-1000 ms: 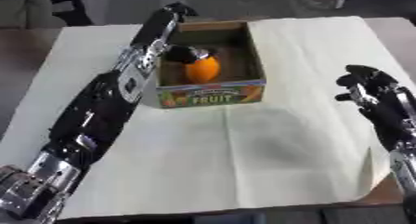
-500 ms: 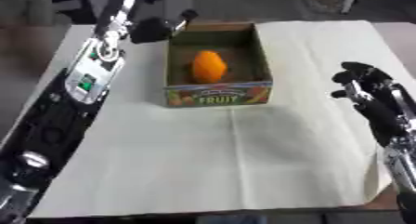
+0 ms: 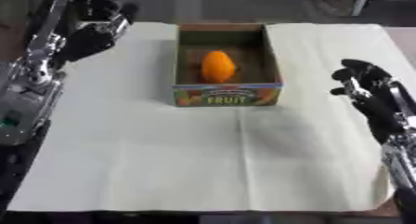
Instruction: Pick up objects on the table and place them in the box.
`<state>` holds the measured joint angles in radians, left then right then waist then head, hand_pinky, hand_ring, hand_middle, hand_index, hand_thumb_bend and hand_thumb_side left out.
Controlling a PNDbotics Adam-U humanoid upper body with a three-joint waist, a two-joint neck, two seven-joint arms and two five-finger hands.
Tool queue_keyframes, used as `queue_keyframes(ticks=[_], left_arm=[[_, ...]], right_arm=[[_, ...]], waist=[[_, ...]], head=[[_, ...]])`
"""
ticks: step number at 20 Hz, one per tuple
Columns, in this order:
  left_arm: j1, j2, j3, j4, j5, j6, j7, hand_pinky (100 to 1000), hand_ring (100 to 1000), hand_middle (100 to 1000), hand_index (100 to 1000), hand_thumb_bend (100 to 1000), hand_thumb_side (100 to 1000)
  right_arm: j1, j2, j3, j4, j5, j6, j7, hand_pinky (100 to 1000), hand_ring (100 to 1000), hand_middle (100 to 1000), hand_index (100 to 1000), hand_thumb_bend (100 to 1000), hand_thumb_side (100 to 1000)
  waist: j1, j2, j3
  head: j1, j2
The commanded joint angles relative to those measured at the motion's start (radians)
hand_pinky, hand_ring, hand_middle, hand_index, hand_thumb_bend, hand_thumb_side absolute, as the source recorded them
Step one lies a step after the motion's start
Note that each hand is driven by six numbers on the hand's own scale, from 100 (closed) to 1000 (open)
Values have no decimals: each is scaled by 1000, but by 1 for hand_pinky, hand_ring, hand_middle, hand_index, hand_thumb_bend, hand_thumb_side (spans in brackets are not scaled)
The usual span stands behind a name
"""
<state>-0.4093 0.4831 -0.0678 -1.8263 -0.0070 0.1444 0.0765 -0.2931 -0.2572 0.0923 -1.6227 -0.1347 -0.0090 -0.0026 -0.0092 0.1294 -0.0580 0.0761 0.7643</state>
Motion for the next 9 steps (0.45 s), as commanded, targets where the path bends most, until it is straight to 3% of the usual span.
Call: queue_keyframes(ticks=[1,9], left_arm=[[19,7,35,-49,26,-9,26,667,628,604,721,374,337],[90,-41,64,-54,43,-23,36,660,620,597,719,347,358]], right_arm=[[-11,-14,-12,-22,-5,-2,-6,640,776,632,785,100,362],[-9,-14,-17,-23,-6,-2,-11,640,776,632,785,100,363]], waist=[[-2,-10,4],[-7,-8,11]], head=[[-2,6],[-3,6]])
